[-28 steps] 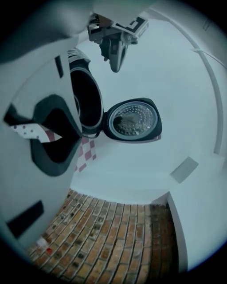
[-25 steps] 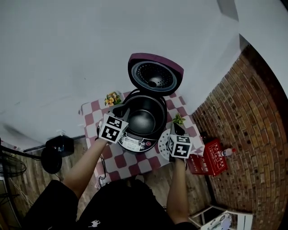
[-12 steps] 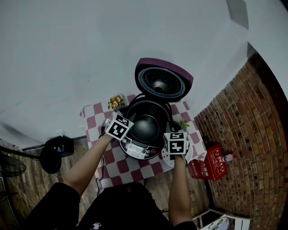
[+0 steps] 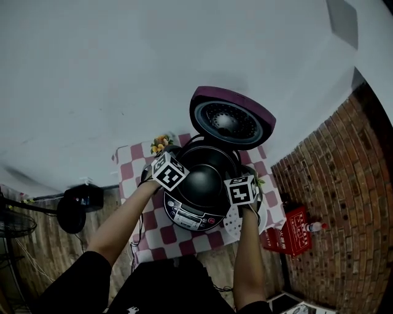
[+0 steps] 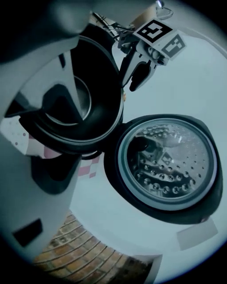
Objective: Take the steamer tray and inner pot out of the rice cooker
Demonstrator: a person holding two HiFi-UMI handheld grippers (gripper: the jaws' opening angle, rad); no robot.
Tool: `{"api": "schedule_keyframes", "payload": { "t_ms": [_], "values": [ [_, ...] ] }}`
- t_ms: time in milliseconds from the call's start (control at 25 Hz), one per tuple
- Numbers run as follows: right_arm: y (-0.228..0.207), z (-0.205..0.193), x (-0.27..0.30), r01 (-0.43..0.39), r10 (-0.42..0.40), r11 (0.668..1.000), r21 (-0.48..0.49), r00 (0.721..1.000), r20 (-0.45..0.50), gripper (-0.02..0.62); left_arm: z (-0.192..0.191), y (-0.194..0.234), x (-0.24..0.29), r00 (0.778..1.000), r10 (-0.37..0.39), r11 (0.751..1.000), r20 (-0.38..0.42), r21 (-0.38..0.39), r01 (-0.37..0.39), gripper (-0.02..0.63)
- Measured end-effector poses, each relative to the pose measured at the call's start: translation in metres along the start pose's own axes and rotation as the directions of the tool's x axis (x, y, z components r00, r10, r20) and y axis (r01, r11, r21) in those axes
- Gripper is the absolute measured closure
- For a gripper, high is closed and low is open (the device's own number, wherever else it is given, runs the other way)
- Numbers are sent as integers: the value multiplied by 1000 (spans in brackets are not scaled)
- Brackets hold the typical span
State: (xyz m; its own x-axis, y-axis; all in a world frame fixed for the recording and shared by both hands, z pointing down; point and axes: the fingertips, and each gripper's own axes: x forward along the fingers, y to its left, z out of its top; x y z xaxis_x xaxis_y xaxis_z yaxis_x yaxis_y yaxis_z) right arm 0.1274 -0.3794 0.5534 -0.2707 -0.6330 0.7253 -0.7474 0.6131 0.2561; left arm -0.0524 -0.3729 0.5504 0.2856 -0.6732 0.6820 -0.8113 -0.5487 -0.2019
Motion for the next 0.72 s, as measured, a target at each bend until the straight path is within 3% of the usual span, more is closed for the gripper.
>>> {"api": "schedule_keyframes", "payload": {
  "t_ms": [280, 520, 720],
  "values": [
    [-5, -4, 26, 18, -22, 999, -49, 995, -92, 391, -5, -1, 21, 997, 1, 999, -71, 52, 3, 420],
    [-8, -5, 38, 70, -86, 989, -130, 988, -125, 401, -8, 4, 27, 992, 34, 994, -119, 106, -21, 472],
    [-9, -4, 37, 62, -75, 992, -113, 990, -119, 417, -9, 2, 27, 990, 39, 993, -133, 118, -24, 476]
  ]
}}
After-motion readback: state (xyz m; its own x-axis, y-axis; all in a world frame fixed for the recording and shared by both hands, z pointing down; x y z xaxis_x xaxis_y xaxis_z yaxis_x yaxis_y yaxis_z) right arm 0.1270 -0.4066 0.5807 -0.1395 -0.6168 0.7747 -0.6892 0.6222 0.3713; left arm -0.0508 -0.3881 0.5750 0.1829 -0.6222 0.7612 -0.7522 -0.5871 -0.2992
